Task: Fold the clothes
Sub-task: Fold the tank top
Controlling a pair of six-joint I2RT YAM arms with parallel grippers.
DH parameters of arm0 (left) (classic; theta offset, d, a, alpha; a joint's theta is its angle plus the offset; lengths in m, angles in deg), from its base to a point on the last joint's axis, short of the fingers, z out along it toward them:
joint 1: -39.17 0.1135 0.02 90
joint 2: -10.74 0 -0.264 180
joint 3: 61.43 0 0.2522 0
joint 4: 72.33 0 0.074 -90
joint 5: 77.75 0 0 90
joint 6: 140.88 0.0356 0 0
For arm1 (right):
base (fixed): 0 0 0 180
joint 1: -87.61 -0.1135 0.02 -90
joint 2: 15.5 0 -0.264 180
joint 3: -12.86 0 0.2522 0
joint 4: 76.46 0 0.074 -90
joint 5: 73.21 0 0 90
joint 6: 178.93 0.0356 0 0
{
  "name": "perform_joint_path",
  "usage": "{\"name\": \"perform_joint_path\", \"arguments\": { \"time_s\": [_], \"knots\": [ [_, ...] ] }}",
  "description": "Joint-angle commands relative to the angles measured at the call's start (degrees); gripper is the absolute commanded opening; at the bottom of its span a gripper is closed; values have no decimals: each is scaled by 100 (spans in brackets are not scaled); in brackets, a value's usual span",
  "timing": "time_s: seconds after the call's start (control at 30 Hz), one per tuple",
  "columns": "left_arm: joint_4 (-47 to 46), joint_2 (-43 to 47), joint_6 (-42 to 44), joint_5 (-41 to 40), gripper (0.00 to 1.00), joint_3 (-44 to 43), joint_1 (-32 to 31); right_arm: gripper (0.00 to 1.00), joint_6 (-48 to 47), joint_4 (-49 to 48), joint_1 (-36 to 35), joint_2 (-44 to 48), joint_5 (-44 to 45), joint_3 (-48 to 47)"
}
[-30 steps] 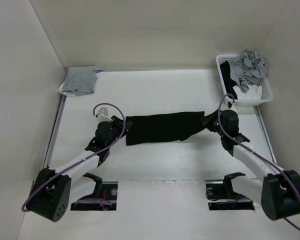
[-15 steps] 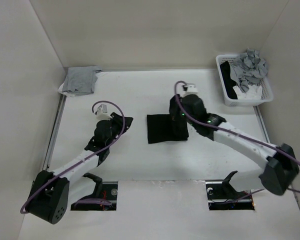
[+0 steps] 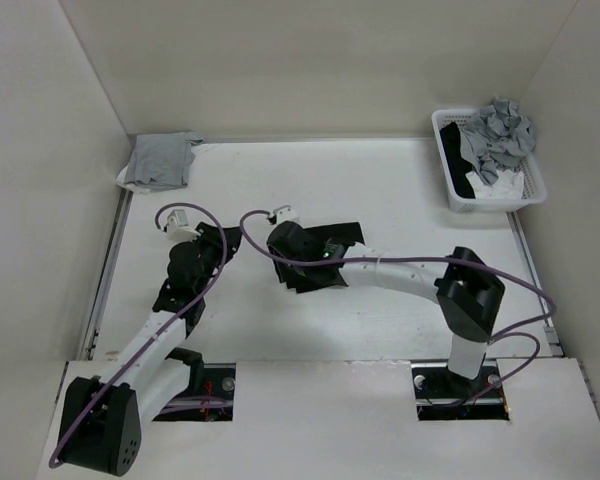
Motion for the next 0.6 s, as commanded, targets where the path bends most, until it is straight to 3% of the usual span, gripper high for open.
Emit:
{"name": "perform_joint_path", "arguments": {
  "time_s": [0.0, 0.07, 0.27, 0.4, 0.57],
  "knots": [
    [-175, -266, 1, 38, 26, -170, -200, 38, 142, -383, 140, 986, -10, 151],
    [-430, -582, -34, -84, 26, -267, -498, 36, 195, -716, 377, 1383, -45, 608],
    [-1028, -1926, -17, -419, 26, -759, -1790, 6, 687, -2244, 1308, 2429, -536, 2602],
    [-1511, -2840, 1, -419, 27, -987, -2240, 3, 1091, -3651, 1959, 2694, -1282, 3816],
    [-1942, -3702, -26, -419, 27, -1383, -2284, 4, 1417, -4531, 2233, 2264, -2136, 4257]
  ]
}}
